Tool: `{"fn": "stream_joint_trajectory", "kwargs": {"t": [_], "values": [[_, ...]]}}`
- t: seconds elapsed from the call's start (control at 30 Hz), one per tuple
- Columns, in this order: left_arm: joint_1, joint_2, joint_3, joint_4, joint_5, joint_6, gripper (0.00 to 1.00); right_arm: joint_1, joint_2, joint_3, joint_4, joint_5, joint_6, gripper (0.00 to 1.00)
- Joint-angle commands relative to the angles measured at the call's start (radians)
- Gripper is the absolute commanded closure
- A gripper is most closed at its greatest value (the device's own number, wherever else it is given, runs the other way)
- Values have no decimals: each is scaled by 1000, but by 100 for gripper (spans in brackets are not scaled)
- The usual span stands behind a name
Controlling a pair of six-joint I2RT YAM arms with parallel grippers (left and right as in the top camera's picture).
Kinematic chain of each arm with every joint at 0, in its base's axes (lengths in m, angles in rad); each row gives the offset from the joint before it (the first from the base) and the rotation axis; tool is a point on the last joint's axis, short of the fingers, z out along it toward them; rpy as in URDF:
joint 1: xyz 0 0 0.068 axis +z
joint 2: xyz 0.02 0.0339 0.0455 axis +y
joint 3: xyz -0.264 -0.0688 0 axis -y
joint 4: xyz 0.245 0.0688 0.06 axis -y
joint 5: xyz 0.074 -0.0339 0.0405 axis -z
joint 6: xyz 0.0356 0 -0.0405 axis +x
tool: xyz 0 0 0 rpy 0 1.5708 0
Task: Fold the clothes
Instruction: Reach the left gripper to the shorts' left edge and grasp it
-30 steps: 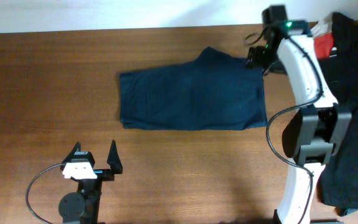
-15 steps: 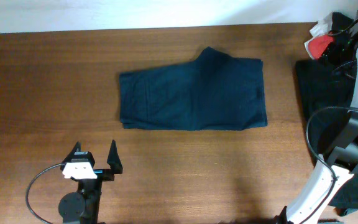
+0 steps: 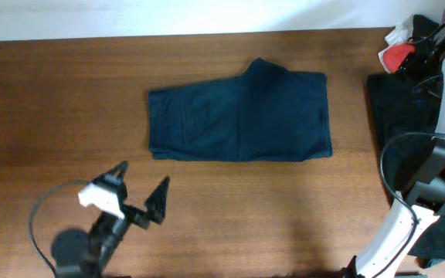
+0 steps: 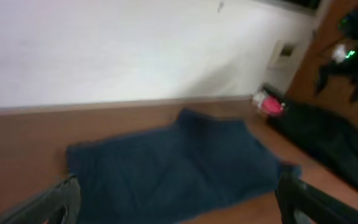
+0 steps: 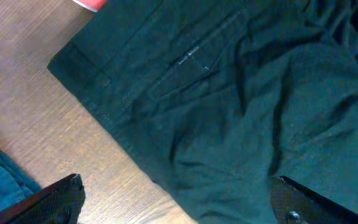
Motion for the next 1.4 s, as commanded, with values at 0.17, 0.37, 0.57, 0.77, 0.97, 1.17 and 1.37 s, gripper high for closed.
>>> {"fn": "stream_joint_trajectory", "kwargs": {"t": [0.17,0.37,0.57,0.77,0.97,1.17,1.37], "values": [[-3,1030,1073,-835,-97,169,1,3,-8,11,-2,5,12,1],[-3,1363,1206,-841,-58,147,1,3,-8,11,-2,5,12,1],[-3,1704,1206,-808,-48,150,1,3,-8,11,-2,5,12,1],[-2,1834,1205,-736,-37,150,1,3,-8,11,-2,5,12,1],[-3,1921,1205,-735,8,173,1,3,-8,11,-2,6,12,1],[-72,1933,1199,-722,-48,168,11,3,-8,11,-1,5,12,1],[-86,2010,1199,-721,-117,161,63,3,-8,11,-1,5,12,1]]}}
